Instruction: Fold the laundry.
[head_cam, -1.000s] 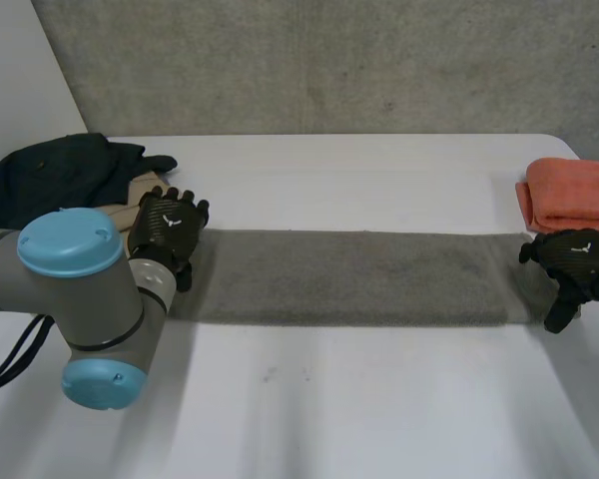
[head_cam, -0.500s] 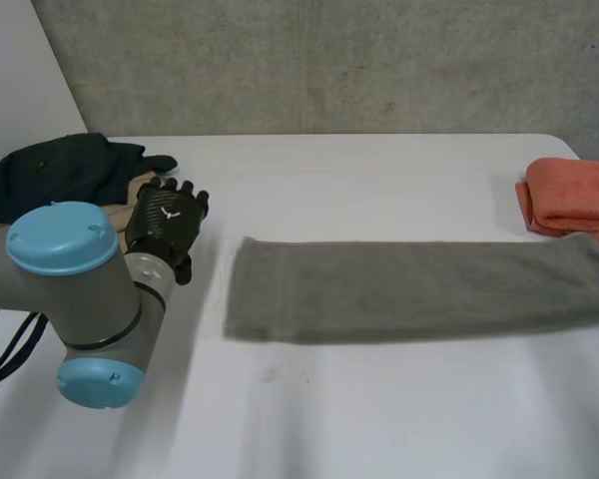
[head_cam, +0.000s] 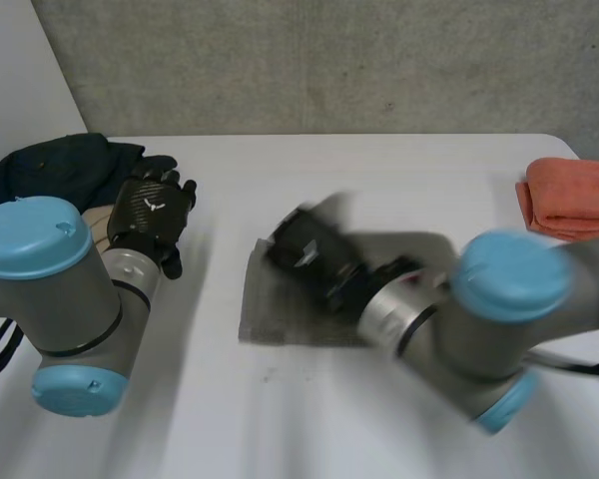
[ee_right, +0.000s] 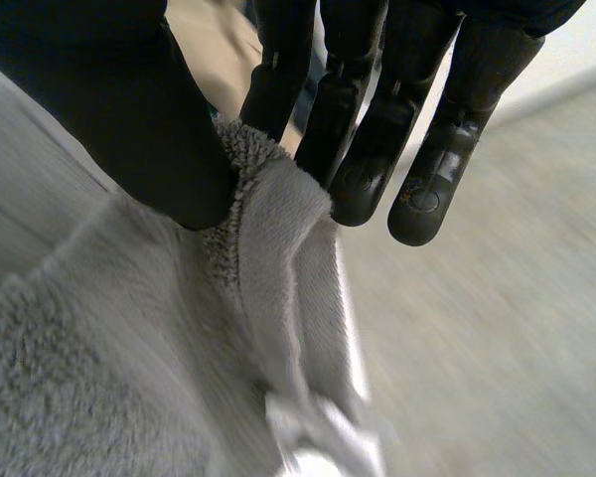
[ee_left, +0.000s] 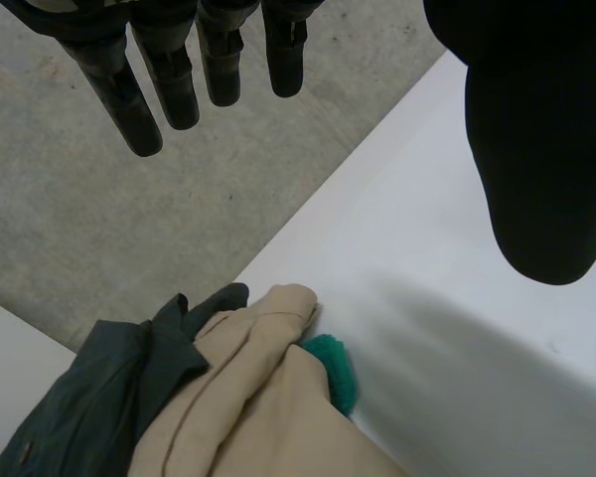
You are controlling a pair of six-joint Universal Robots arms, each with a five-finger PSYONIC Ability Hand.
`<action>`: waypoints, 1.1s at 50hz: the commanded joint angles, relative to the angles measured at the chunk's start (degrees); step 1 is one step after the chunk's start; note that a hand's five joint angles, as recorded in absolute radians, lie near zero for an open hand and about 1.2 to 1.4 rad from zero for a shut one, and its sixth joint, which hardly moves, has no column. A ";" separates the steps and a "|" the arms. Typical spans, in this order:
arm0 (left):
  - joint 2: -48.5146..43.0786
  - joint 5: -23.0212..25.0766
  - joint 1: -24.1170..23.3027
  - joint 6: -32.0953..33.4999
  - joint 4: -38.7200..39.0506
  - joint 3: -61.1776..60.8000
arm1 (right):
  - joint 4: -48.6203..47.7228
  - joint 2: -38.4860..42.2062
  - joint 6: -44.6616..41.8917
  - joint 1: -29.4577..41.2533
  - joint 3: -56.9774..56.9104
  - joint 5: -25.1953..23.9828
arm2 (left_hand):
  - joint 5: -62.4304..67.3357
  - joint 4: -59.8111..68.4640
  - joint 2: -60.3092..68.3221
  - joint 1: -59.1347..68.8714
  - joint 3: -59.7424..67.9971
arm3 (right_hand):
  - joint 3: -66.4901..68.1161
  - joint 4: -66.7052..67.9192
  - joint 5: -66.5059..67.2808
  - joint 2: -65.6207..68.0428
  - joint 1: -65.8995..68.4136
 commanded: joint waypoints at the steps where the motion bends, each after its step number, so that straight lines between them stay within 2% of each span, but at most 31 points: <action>1: -0.67 0.04 -0.45 -0.12 0.09 -0.66 | -1.37 7.28 -2.10 4.56 -0.95 -0.46 | -2.66 -1.76 -1.75 -1.62 -2.14 | -12.51 -12.51 -10.49 -12.15 -4.04; 2: -0.76 0.13 -0.45 -0.12 0.17 -0.58 | -1.11 6.32 -0.97 4.48 -0.42 -0.10 | -2.66 -1.76 -1.75 -1.62 -2.14 | -39.79 -39.80 -37.77 -39.44 -31.32; 3: -0.76 0.13 -0.45 -0.12 0.17 -0.57 | -1.10 5.61 -0.35 4.48 -0.07 0.16 | -2.66 -1.76 -1.75 -1.62 -2.14 | -52.22 -52.23 -50.20 -51.86 -43.75; 4: -0.76 0.13 -0.45 -0.12 0.17 -0.49 | -1.10 4.82 0.53 4.22 0.28 0.51 | -2.66 -1.76 -1.75 -1.62 -2.14 | -58.32 -58.32 -56.30 -57.96 -49.85; 7: -0.76 0.13 -0.63 -0.12 0.26 0.13 | -0.58 1.92 6.06 0.45 1.86 2.97 | -2.66 -1.76 -1.75 -1.62 -2.14 | -58.32 -58.32 -56.30 -57.96 -49.85; 9: -0.76 0.31 -1.15 -0.12 0.35 0.65 | 1.96 -1.50 12.82 -4.65 3.71 6.04 | -2.66 -1.76 -1.75 -1.62 -2.14 | -58.32 -58.32 -56.30 -57.96 -49.85; 13: -0.85 0.31 -3.43 -0.03 0.44 2.14 | 9.60 -6.34 22.49 -11.16 6.26 8.34 | -2.66 -1.76 -1.75 -1.62 -2.14 | -58.32 -58.32 -56.30 -57.96 -49.85; 17: -1.81 0.22 -5.37 -0.03 0.44 3.46 | 16.38 -6.96 23.74 -15.20 8.80 8.16 | -2.66 -1.76 -1.75 -1.62 -2.14 | -58.32 -58.32 -56.30 -57.96 -49.85; 21: -2.60 0.13 -6.69 0.06 0.52 3.91 | 16.65 -6.70 19.44 -20.47 11.97 8.95 | -2.66 -1.76 -1.75 -1.62 -2.14 | -57.61 -57.61 -55.59 -57.25 -49.13; 23: -2.78 0.13 -6.95 -0.03 0.53 3.91 | 16.65 -6.44 16.46 -22.23 12.67 9.30 | -2.66 -1.76 -1.75 -1.62 -2.14 | -44.01 -44.01 -41.99 -43.65 -35.54; 24: -2.87 0.04 -7.04 -0.03 0.53 3.82 | 16.65 -5.74 13.49 -23.29 12.68 9.91 | -2.66 -1.76 -1.75 -1.62 -2.14 | -30.95 -30.95 -28.93 -30.59 -22.47; 27: -3.05 0.04 -7.22 -0.03 0.44 3.38 | 16.65 -4.42 9.43 -23.65 12.07 11.58 | -2.66 -1.76 -1.75 -1.62 -2.14 | -11.55 -11.55 -9.53 -11.19 -3.08; 28: -3.05 -0.04 -7.22 -0.03 0.35 3.12 | 16.65 -3.72 7.85 -23.47 11.45 13.16 | -2.66 -1.76 -1.75 -1.62 -2.14 | 7.51 7.51 9.53 7.87 15.98; 30: -2.96 -0.05 -7.22 -0.03 0.17 2.86 | 16.48 -3.27 7.31 -23.39 10.40 15.18 | -2.66 -1.76 -1.75 -1.62 -2.14 | 11.68 11.68 13.70 12.04 20.15; 34: -2.26 -0.05 -7.04 -0.03 0.00 2.15 | 14.64 -3.71 6.60 -19.09 6.80 19.49 | -2.66 -1.76 -1.75 -1.62 -2.14 | 11.68 11.68 13.70 12.04 20.15; 36: -1.73 -0.05 -6.78 -0.03 0.09 1.36 | 13.23 -3.80 6.43 -14.01 3.82 20.72 | -2.66 -1.76 -1.75 -1.62 -2.14 | 11.68 11.68 13.70 12.04 20.15; 41: 0.03 -0.05 -6.25 -0.03 0.00 0.48 | 10.68 -2.74 5.99 -4.06 -1.11 20.12 | -2.66 -1.76 -1.75 -1.62 -2.14 | 11.68 11.68 13.70 12.04 20.15; 44: 0.91 -0.05 -5.38 -0.03 0.09 -0.48 | 6.73 -0.46 2.66 1.47 -1.56 17.23 | -2.66 -1.76 -1.75 -1.62 -2.14 | 11.68 11.68 13.70 12.04 20.15; 47: 1.35 -0.13 -4.67 -0.03 0.09 -1.10 | 3.74 2.43 -3.21 7.52 -1.12 11.97 | -2.66 -1.76 -1.75 -1.62 -2.14 | 11.68 11.68 13.70 12.04 20.15; 50: 1.52 -0.13 -4.06 -0.03 0.09 -1.37 | 3.55 4.37 -5.78 10.62 -0.95 8.79 | -2.66 -1.76 -1.75 -1.62 -2.14 | 11.68 11.68 13.70 12.04 20.15; 51: 1.52 -0.22 -3.97 -0.12 0.09 -1.45 | 3.56 5.25 -6.05 11.33 -0.68 7.73 | -2.66 -1.76 -1.75 -1.62 -2.14 | 7.58 7.57 9.60 7.93 16.05; 53: 1.52 -0.31 -3.70 -0.21 0.17 -1.45 | 3.56 5.17 -5.44 11.33 -0.59 7.46 | -2.66 -1.76 -1.75 -1.62 -2.14 | -14.20 -14.21 -12.18 -13.84 -5.73; 54: 1.52 -0.31 -3.70 -0.29 0.17 -1.37 | 3.47 5.08 -4.92 11.33 -0.59 7.63 | -2.66 -1.76 -1.75 -1.62 -2.14 | -29.15 -29.16 -27.13 -28.79 -20.68; 55: 1.52 -0.31 -3.70 -0.47 0.17 -1.28 | 3.47 4.65 -2.65 10.98 -0.51 8.42 | -2.66 -1.76 -1.75 -1.62 -2.14 | -58.32 -58.32 -56.30 -57.96 -49.85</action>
